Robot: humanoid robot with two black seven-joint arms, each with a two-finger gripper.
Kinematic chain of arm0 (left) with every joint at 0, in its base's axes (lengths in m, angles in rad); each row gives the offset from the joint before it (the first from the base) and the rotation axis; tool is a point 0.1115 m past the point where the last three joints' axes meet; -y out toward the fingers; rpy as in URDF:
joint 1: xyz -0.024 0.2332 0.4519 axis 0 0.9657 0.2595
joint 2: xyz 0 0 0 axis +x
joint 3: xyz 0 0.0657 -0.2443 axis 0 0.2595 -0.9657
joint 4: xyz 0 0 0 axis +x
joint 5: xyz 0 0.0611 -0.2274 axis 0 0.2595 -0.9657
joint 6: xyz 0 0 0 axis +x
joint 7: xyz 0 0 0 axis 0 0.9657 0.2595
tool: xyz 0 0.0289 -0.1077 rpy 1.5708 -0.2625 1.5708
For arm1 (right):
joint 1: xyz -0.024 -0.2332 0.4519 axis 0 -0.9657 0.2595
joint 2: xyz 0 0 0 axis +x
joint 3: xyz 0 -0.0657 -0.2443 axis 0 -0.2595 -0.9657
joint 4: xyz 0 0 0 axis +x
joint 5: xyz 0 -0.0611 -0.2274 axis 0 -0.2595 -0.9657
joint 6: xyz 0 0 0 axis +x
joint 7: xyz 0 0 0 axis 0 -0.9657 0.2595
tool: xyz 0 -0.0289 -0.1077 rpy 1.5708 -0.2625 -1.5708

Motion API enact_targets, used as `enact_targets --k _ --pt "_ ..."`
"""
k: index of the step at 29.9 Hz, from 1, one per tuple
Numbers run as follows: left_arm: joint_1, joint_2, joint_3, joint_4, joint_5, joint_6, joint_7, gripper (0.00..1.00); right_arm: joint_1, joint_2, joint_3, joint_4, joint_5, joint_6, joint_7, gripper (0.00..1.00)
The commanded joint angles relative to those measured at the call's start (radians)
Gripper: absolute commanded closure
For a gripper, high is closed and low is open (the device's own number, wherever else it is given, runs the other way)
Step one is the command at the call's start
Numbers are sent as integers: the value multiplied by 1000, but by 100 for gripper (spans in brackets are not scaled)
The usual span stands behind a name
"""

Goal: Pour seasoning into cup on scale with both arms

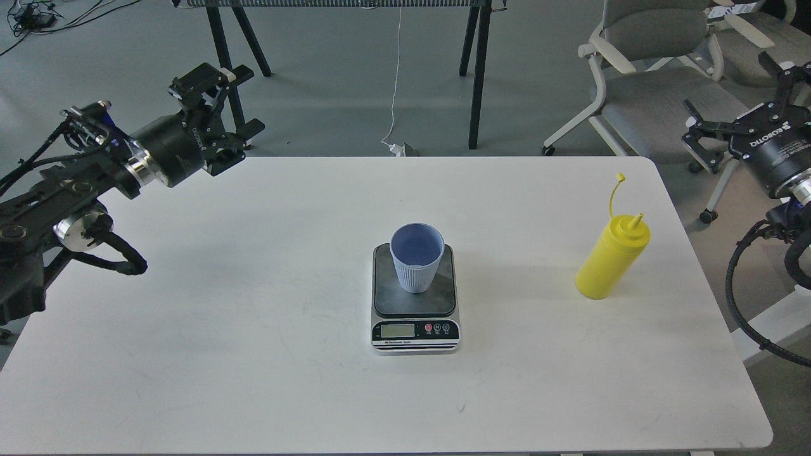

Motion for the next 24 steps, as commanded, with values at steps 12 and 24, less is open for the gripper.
enact_targets --k 12,24 --pt "2 -3 -48 4 -38 0 0 1 39 158 -13 -72 -74 0 0 1" --pt "7 -3 -48 4 -38 0 0 1 40 177 -11 -111 -74 0 0 1"
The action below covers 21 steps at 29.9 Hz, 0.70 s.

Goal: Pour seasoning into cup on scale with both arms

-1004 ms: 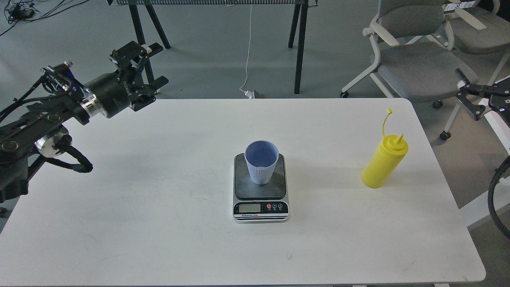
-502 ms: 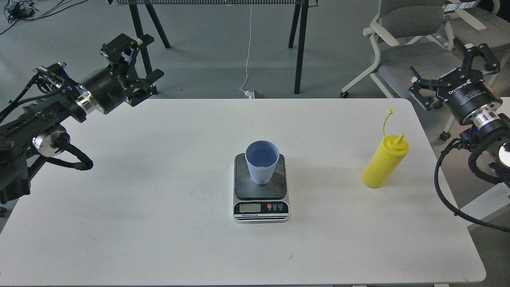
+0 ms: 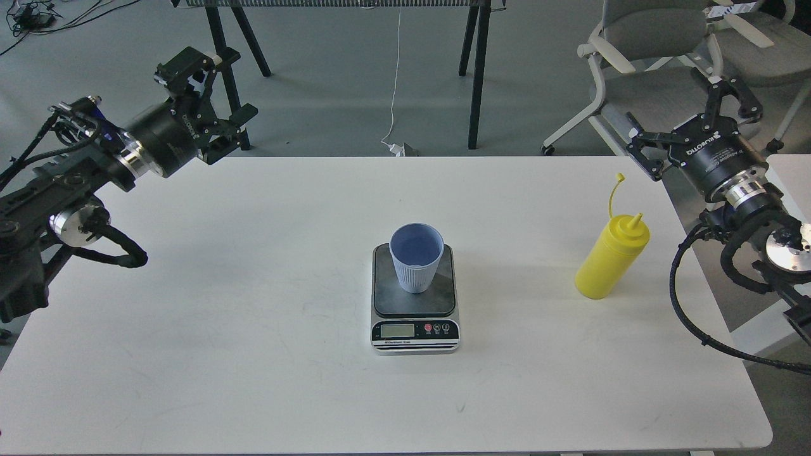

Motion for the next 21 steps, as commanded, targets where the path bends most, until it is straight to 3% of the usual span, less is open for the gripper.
enact_targets --k 1,21 --pt "1 0 0 0 0 0 0 1 0 8 0 -5 0 0 0 1" --pt "19 3 0 0 -1 0 0 1 0 36 3 -37 0 0 0 1"
